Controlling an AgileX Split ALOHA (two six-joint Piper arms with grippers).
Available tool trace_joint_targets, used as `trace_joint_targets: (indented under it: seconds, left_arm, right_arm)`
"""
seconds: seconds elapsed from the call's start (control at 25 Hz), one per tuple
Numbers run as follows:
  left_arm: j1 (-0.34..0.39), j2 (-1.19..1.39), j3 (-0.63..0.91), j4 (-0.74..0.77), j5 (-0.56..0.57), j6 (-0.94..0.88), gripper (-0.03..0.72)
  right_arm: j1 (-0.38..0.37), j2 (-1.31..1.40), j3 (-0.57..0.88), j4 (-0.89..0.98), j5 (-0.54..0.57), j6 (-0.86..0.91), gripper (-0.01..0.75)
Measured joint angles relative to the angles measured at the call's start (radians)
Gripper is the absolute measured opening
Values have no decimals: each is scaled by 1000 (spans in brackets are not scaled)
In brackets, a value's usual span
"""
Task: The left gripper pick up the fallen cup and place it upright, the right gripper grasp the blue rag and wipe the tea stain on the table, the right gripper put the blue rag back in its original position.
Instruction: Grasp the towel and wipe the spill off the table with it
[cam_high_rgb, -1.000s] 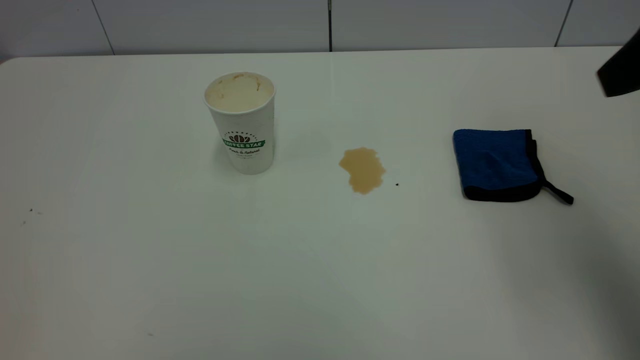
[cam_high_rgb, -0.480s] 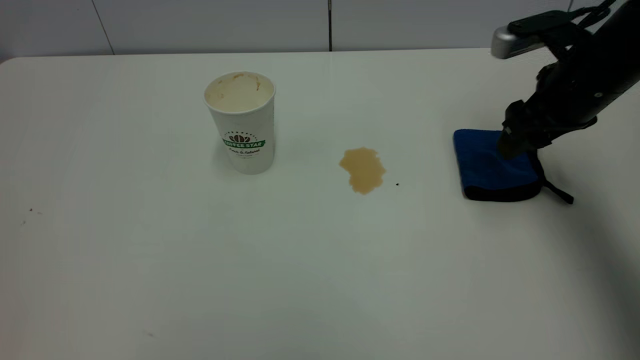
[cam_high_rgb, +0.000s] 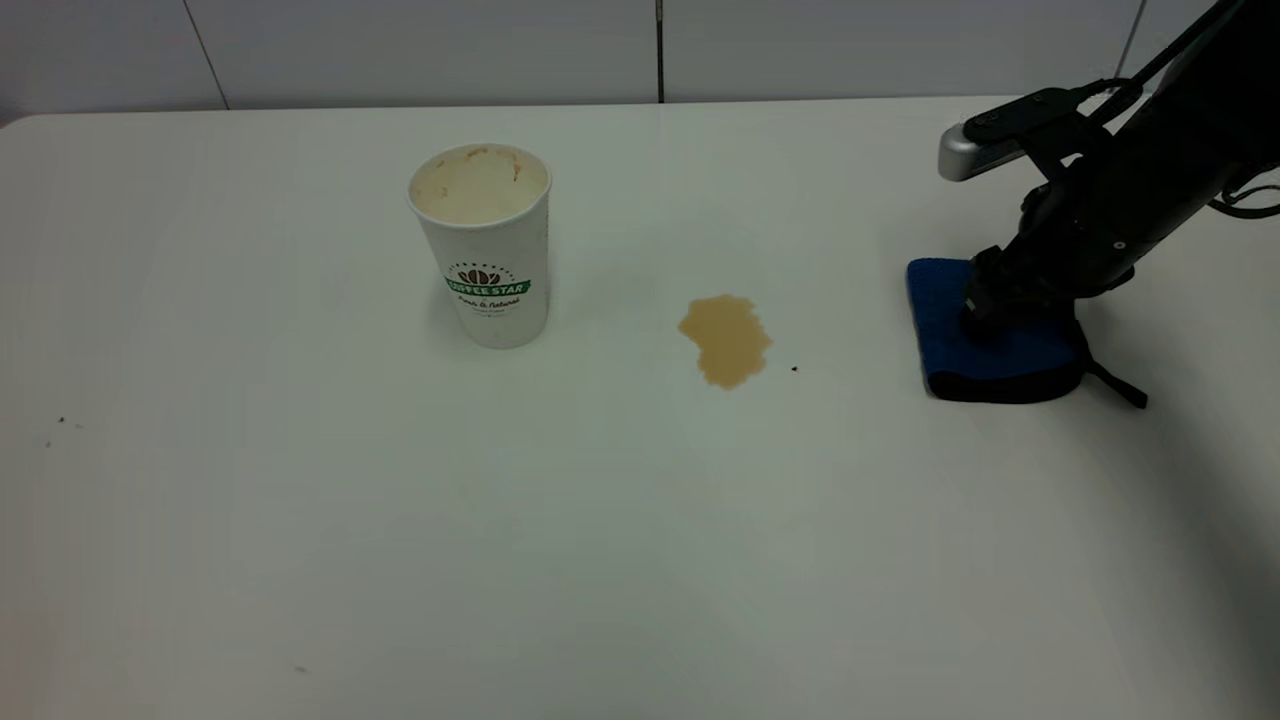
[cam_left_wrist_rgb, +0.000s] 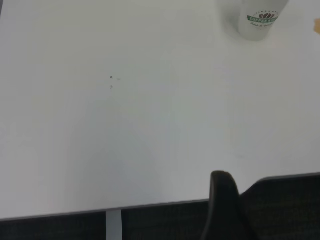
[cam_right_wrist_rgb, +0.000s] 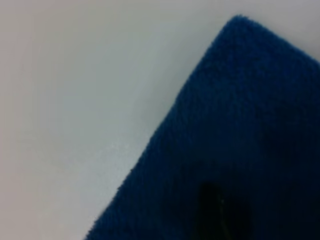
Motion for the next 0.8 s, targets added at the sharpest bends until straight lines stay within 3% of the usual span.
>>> trace_joint_targets:
  seconds: [0.12, 0.28, 0.36, 0.8]
  left_arm:
    - [0, 0, 0, 0, 0, 0, 483]
    - [0, 0, 0, 0, 0, 0, 483]
    - [0, 0, 0, 0, 0, 0, 483]
    - [0, 0, 0, 0, 0, 1, 483]
  right_arm:
    - [19, 8, -5, 1, -13, -7, 523]
    - [78, 13, -11, 1, -41, -25, 168]
    - [116, 18, -27, 1, -59, -28, 78]
    - [336, 94, -218, 54, -11, -32, 74]
